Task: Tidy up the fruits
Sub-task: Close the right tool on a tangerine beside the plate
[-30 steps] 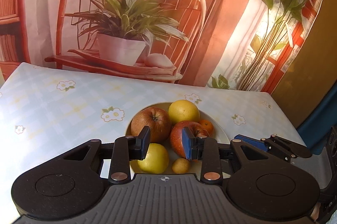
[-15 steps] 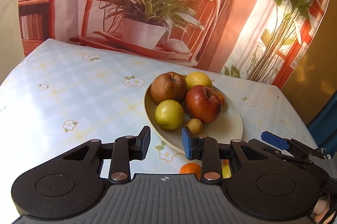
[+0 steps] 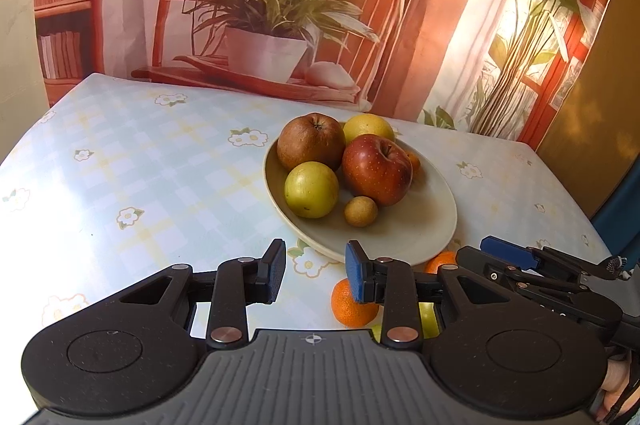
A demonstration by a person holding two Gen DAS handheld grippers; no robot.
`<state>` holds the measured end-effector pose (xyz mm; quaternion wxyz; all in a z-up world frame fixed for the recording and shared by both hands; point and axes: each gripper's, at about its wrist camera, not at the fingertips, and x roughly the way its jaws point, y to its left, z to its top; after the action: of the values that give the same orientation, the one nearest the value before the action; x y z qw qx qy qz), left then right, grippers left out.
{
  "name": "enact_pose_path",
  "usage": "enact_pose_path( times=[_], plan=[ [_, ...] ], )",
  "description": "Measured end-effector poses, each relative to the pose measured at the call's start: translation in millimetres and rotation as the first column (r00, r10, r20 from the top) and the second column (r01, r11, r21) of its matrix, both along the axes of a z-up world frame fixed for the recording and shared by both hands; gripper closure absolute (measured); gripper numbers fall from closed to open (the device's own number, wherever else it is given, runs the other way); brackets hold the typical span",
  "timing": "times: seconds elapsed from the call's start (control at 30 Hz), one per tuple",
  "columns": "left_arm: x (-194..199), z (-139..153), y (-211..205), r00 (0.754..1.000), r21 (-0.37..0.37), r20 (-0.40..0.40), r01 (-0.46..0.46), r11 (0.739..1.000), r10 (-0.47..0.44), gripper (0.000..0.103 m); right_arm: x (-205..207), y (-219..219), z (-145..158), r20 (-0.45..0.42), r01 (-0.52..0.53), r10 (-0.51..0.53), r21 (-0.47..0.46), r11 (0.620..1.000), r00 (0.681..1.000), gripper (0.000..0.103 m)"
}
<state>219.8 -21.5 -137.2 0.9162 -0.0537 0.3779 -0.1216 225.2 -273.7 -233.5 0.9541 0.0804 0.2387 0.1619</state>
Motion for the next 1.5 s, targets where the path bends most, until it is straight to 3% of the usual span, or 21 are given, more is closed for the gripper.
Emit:
enact_pose_path(
  times=[0.23, 0.9, 1.13, 1.5],
  plan=[
    [-2.1, -2.6, -5.4, 1.000, 0.015, -0.014, 0.012, 1.000, -0.012, 0.069, -0.6, -1.5, -1.1, 0.000, -0.003, 0.003, 0.004, 1.000, 1.000, 0.055],
    [-17.1, -3.6, -8.6, 0.999, -0.020, -0.017, 0.031, 0.999, -0.031, 0.069, -0.2, -9.4, -3.7, 0.008, 0.174, -0.174, -0.012, 0.985, 0.985, 0.055],
    [-25.0, -5.0, -7.9, 1.000, -0.050, -0.007, 0.018, 0.999, -0.018, 0.069, -2.8, -22.6, -5.8, 0.013, 0.132, -0.134, 0.097, 0.986, 0.991, 0.054],
    [-32.1, -11.3, -10.8, 0.999, -0.061, -0.023, 0.036, 0.998, -0.037, 0.069, 3.8, -12.1, -6.7, -0.032, -0.002, 0.005, 0.107, 0.994, 0.999, 0.055]
  ],
)
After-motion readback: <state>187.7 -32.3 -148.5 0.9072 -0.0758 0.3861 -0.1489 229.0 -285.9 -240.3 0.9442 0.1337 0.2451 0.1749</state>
